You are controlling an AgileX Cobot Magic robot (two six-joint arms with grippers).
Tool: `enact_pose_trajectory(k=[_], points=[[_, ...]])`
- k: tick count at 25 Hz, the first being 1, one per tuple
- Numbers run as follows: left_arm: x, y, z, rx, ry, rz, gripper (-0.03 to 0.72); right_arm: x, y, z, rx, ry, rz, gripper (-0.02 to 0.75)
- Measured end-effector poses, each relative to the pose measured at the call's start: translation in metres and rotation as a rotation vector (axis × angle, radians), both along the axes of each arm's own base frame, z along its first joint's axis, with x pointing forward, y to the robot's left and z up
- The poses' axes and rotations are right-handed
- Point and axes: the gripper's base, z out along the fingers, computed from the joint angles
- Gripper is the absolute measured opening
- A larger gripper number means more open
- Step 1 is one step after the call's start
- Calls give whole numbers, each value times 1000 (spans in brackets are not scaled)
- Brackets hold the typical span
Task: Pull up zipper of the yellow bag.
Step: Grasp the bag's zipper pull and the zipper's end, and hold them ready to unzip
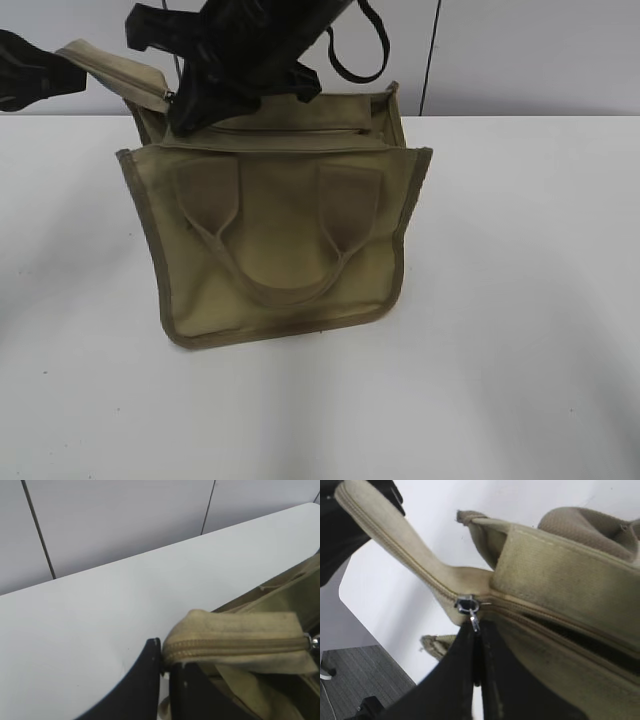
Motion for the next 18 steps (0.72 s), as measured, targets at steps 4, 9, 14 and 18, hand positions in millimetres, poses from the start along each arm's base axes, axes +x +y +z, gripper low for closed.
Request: enact_pose_trajectory(k=[4,9,14,18], points=[[0,-1,0,-15,11,1,8,5,-15,0,-37,24,29,-11],[0,-1,0,-24,19,7,8,6,-36,3,-143,30,81,-11],[-1,4,-5,-30,39,47,8,8,-60,4,-293,29,114,-11],[-4,10,-14,-33,71,72,8,12,-76,5,-385,-2,125,-11]])
